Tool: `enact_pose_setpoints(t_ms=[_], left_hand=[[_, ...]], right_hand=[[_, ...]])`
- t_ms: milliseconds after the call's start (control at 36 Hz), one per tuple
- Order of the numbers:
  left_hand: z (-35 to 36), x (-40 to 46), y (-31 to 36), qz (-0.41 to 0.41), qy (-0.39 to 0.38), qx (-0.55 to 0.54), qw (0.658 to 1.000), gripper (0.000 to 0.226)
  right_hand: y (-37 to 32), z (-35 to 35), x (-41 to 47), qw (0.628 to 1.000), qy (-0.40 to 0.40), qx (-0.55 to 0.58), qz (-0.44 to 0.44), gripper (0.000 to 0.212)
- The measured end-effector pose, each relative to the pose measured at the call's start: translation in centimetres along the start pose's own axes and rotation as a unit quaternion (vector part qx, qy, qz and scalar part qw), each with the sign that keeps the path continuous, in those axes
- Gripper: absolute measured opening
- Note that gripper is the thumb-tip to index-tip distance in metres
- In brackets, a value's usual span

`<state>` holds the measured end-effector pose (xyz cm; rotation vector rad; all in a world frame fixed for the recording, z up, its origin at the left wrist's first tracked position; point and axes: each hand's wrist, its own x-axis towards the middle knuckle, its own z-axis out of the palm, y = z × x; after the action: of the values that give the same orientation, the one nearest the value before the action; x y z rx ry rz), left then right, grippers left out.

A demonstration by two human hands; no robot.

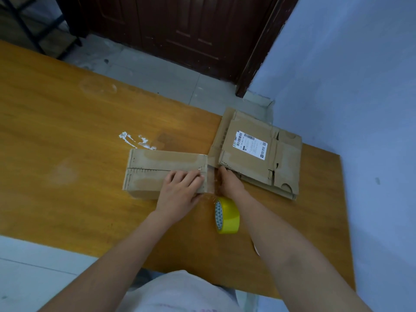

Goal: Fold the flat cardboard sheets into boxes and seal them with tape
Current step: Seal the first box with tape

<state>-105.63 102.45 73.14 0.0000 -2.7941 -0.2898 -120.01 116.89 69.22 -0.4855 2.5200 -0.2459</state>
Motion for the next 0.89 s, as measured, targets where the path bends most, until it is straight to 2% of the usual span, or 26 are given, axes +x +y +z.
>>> enact_pose_setpoints(t_ms=[111, 250, 333, 389, 472, 583, 750, 889], left_hand=[[-0.3, 0.1, 0.1, -0.009, -0.007, -0.007, 1.000, 0.048], [-0.9, 0.3, 0.2, -0.019, -0.019, -0.023, 0.999, 0.049], [-1.2, 0.3, 0.2, -0.017, -0.019, -0.036, 0.999, 0.051], [-1.4, 0.1, 0.0, -0.008, -0.017, -0.045, 0.999, 0.052], [-1.7, -0.5, -0.3, 0.012, -0.015, -0.048, 0.999, 0.053], [-2.3, -1.5, -0.9, 0.034, -0.012, -0.043, 0.998, 0.052], [-2.6, -2.9, -1.7, 0.054, -0.012, -0.025, 0.998, 0.047], [-2.6, -4.1, -2.5, 0.068, 0.004, -0.034, 0.997, 0.043]], right_hand=[[-0.2, -1.1, -0.7, 0.996, 0.059, 0.067, 0.015, 0.014], [-2.0, -3.9, -4.3, 0.954, 0.172, 0.243, -0.025, 0.007], [-3.8, -4.7, -7.0, 0.931, 0.197, 0.302, -0.064, 0.012], [-4.9, -4.7, -8.3, 0.928, 0.199, 0.300, -0.098, 0.018], [-6.0, -3.4, -9.3, 0.944, 0.161, 0.260, -0.123, 0.019], [-6.9, -1.3, -9.9, 0.945, 0.143, 0.274, -0.105, 0.015], [-8.6, 0.1, -10.9, 0.928, 0.159, 0.332, -0.064, 0.024], [-9.2, 1.0, -11.2, 0.918, 0.138, 0.369, -0.051, 0.027]])
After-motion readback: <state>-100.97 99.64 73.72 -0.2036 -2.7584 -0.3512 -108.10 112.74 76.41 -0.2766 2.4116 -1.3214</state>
